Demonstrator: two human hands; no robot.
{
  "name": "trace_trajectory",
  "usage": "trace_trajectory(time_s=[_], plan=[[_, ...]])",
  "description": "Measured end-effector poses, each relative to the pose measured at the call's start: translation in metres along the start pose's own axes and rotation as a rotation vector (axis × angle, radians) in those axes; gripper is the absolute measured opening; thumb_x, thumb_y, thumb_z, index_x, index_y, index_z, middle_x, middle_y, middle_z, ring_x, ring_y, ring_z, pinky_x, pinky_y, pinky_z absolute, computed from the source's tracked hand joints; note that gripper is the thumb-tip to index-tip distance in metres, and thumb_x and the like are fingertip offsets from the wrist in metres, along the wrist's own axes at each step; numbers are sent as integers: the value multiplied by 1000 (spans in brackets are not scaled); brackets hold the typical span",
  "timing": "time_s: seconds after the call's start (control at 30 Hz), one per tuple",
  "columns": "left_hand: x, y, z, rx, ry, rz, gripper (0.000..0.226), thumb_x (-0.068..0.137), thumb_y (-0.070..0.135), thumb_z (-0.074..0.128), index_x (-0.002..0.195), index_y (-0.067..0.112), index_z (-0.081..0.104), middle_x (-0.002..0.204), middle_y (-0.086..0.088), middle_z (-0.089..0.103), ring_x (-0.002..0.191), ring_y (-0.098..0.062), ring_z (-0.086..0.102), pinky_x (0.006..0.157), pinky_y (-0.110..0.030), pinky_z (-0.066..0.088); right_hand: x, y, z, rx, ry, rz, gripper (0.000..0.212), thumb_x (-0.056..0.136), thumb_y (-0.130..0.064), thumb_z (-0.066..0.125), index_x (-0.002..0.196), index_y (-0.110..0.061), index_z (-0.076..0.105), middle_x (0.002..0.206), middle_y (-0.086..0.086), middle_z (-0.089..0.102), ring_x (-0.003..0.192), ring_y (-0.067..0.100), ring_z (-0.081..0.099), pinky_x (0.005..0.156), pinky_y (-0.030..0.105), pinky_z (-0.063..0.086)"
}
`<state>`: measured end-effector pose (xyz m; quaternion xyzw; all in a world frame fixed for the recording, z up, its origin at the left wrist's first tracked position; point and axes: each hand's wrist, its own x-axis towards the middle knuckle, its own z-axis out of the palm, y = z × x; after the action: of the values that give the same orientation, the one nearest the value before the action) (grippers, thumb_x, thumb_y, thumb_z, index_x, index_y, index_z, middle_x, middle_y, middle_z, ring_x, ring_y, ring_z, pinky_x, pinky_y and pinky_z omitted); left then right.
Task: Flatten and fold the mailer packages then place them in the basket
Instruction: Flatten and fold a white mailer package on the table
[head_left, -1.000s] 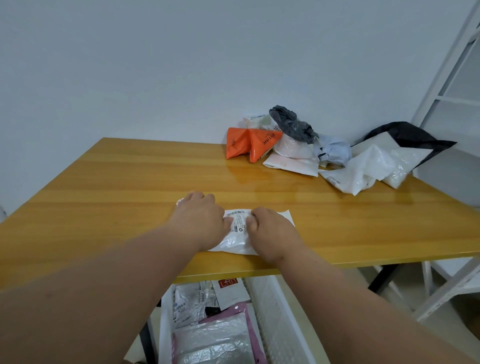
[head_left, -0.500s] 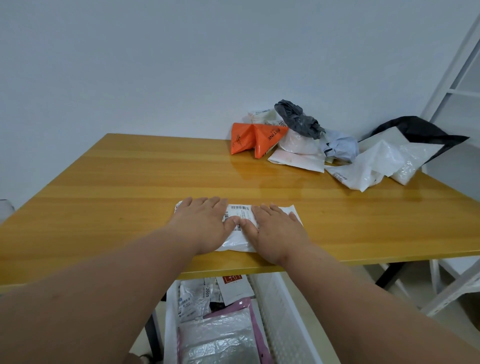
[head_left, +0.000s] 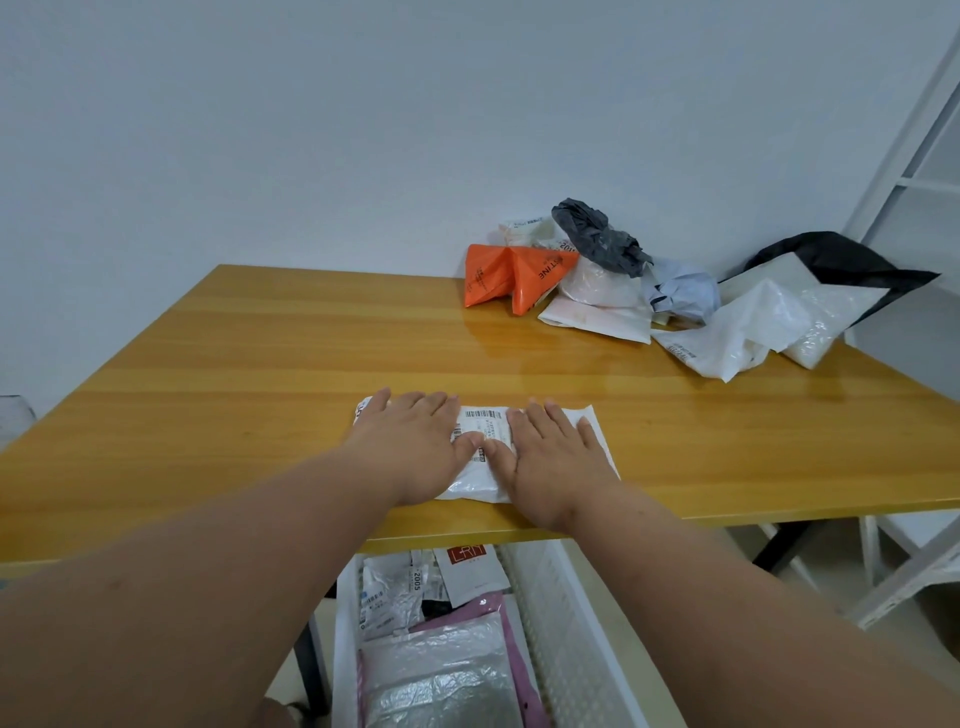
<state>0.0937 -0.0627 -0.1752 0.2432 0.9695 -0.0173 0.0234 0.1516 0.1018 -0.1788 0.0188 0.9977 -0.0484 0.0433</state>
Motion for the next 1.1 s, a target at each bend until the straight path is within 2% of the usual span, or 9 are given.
trace_trajectory(time_s=[0.1, 0.37, 0.6, 0.8, 0.97, 1.1], plan=[[0, 0, 0, -5, 9, 1, 71, 99, 60, 8, 157, 20, 7, 164, 3, 12, 150, -18, 8, 122, -47, 1, 1, 0, 0, 9, -12, 3, 70, 99, -60, 6, 157, -19, 3, 165, 4, -4, 151, 19, -11, 122, 46, -6], [0, 1, 2, -5, 31, -4, 71, 98, 60, 8, 157, 19, 6, 163, 2, 14, 150, -20, 10, 122, -47, 1, 8, 4, -4, 16, -26, -10, 72, 99, -63, 10, 157, -20, 11, 164, 4, 12, 151, 21, 9, 122, 45, 6], [1, -1, 4, -2, 51, -12, 71, 98, 60, 9, 157, 20, 6, 163, 1, 16, 149, -21, 15, 121, -45, 8, 9, 6, 3, 27, 63, -27, 70, 99, -61, 15, 155, -18, 19, 159, 5, 26, 146, 24, 23, 119, 45, 19], [2, -1, 6, 14, 71, -8, 71, 98, 61, 9, 156, 20, 8, 162, 1, 17, 148, -21, 17, 120, -45, 12, 8, 6, 3, 27, 95, -26, 67, 100, -60, 20, 152, -19, 29, 156, 2, 32, 145, 22, 25, 119, 43, 18], [1, -1, 7, 23, 78, -6, 71, 98, 61, 8, 156, 21, 8, 163, 2, 16, 148, -21, 16, 120, -46, 10, 15, 7, -4, 13, 64, -53, 63, 99, -58, 26, 141, -16, 48, 149, 3, 44, 140, 21, 32, 118, 44, 22], [1, -1, 7, 14, 69, -7, 71, 98, 61, 8, 156, 21, 8, 163, 2, 17, 148, -21, 15, 121, -46, 7, 15, 6, -2, 14, 60, -51, 65, 99, -59, 24, 147, -17, 41, 155, 1, 37, 146, 20, 23, 120, 46, 17]])
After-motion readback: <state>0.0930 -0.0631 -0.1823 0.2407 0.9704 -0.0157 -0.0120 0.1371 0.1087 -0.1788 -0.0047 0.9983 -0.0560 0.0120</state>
